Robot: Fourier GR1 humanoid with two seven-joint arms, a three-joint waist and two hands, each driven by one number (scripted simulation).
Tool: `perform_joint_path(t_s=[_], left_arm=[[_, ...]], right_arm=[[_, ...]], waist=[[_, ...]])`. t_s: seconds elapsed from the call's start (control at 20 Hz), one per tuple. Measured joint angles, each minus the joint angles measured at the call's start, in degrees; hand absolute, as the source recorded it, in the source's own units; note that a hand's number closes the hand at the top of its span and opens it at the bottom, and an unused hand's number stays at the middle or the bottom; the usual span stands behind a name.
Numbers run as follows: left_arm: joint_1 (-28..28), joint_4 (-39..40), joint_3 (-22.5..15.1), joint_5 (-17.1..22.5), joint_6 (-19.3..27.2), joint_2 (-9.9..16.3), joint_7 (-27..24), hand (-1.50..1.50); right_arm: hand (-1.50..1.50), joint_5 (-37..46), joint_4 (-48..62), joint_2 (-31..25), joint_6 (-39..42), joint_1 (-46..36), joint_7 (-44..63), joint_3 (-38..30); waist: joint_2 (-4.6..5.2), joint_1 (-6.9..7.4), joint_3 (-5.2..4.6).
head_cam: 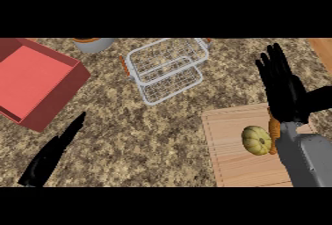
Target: Pick the croissant from the cutting board and place it in the tiered basket
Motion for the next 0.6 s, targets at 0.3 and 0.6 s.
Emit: perform_joint_path(t_s=[0.3, 0.6], left_arm=[[-4.4, -2.5, 3.5, -0.5, 8.5, -7.1, -0.8, 0.0], [-7.4, -2.7, 4.3, 0.1, 13.3, -13.4, -1.8, 0.0]], right_arm=[[1.5, -8.6, 0.4, -9.0, 14.7, 0.6, -4.0, -9.8], [-1.5, -18.5, 8.3, -11.8, 25.3, 3.9, -2.9, -16.7]], waist=[[1.15, -1.68, -0.86], [1.67, -2.31, -0.82]])
